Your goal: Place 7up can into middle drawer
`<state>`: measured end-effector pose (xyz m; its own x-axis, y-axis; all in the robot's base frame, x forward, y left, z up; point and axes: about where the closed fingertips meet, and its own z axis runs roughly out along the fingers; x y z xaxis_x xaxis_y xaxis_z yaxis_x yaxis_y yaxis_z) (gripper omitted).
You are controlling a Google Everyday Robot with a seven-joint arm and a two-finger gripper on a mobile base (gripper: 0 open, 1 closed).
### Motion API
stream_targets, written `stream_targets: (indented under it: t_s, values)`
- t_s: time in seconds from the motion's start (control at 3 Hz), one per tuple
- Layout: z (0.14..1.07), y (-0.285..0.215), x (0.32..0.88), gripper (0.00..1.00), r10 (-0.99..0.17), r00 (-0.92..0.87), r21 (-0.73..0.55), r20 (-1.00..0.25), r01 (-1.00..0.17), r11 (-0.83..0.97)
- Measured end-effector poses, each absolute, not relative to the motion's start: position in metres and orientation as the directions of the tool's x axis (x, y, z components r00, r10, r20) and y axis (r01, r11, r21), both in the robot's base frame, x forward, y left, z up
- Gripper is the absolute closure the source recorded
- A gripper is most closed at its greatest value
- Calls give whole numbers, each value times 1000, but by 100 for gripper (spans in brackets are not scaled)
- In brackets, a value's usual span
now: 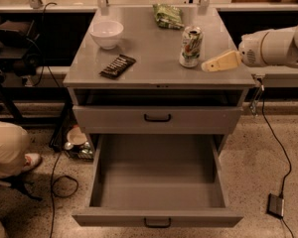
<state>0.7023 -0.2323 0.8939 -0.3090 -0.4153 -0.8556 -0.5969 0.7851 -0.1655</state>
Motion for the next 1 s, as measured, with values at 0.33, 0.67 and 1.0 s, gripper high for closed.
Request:
stream_targets:
  t_s: [0.33, 0.67, 1.0]
  values:
    - [891, -223, 718, 0, -391, -300, -158, -870, -581, 798]
    - [890, -210, 736, 0, -358, -283, -143, -890, -572, 808]
    - [890, -203, 744, 0, -339, -273, -133, -900, -569, 812]
